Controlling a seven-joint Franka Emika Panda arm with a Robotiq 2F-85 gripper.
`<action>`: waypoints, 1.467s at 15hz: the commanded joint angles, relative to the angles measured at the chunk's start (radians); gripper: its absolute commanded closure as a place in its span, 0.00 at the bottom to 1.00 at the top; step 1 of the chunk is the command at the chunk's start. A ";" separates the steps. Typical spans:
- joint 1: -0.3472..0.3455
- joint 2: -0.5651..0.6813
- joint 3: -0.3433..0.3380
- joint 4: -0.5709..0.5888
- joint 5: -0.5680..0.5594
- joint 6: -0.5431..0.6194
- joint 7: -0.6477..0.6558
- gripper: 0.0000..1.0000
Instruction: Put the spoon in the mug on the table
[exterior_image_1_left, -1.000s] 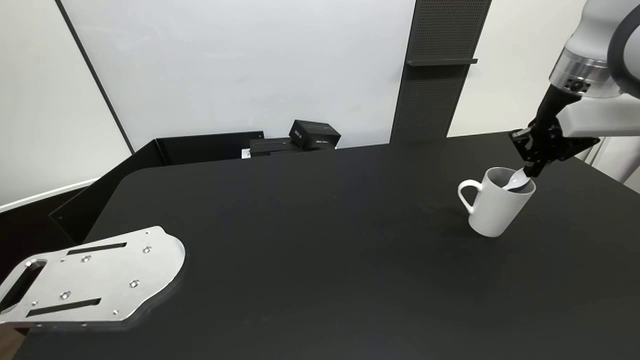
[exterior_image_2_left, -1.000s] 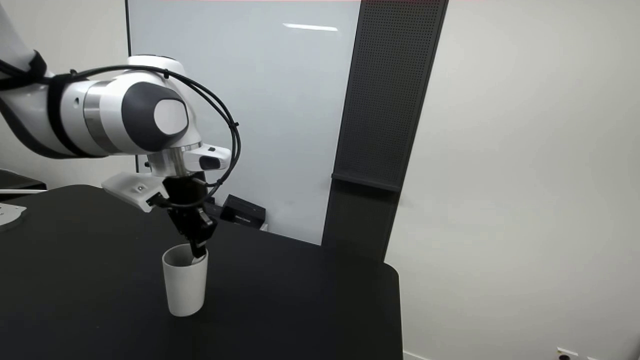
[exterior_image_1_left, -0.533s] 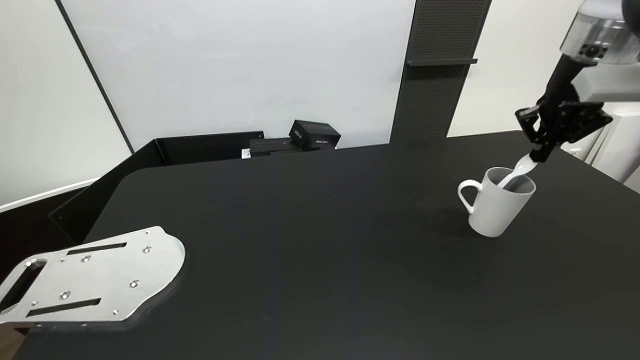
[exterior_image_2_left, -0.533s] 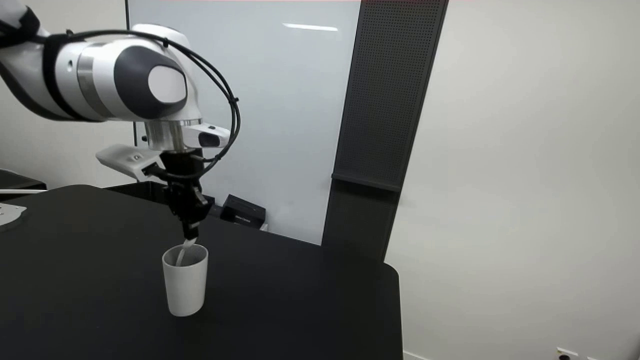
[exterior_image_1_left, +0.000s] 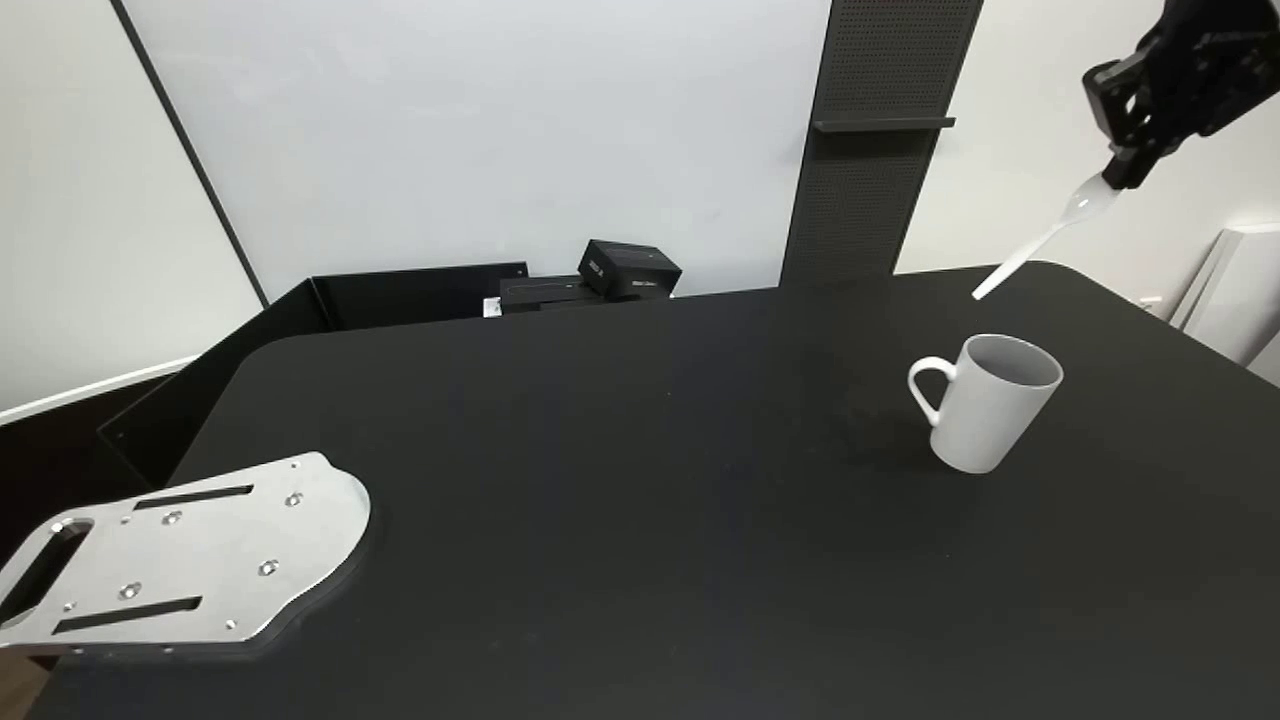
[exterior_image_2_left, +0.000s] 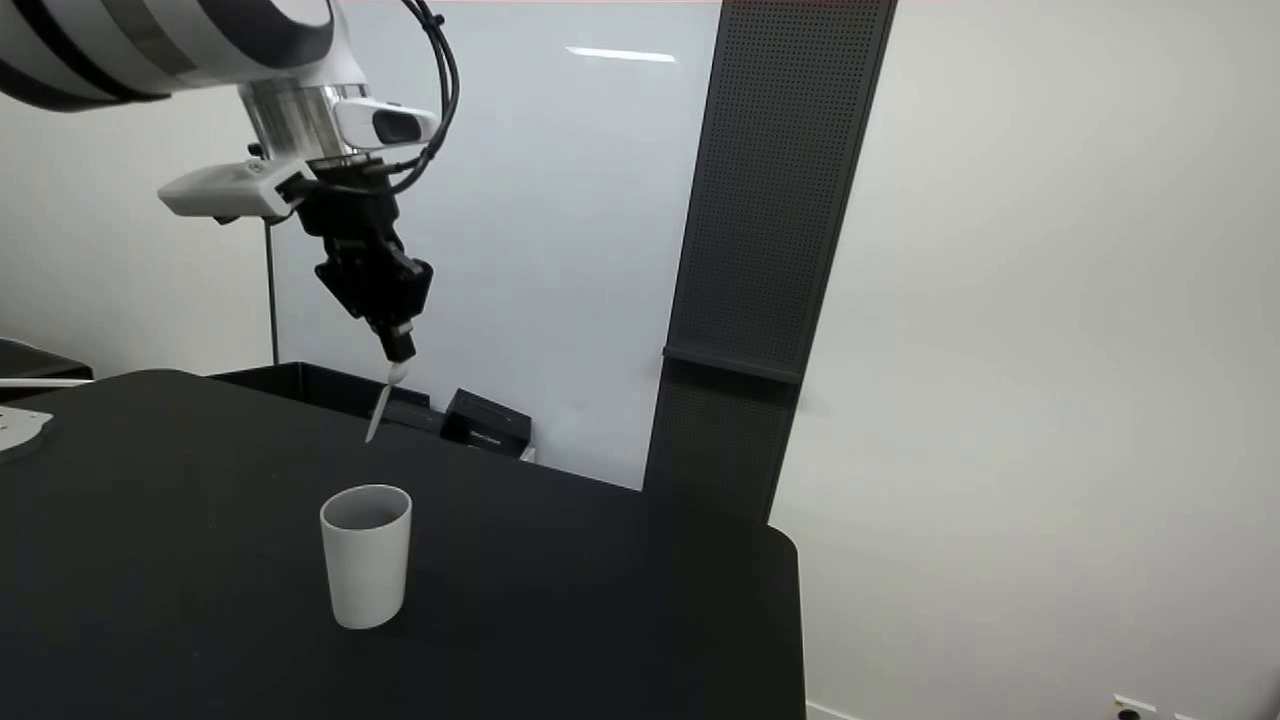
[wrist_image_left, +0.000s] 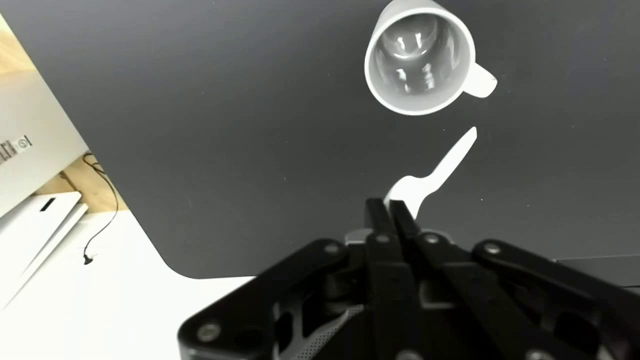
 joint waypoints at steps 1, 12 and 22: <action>-0.040 -0.039 0.042 -0.011 0.011 -0.031 -0.005 0.99; -0.128 0.031 0.024 -0.171 0.271 -0.164 -0.129 0.99; -0.268 0.212 -0.005 -0.127 0.664 0.006 -0.698 0.99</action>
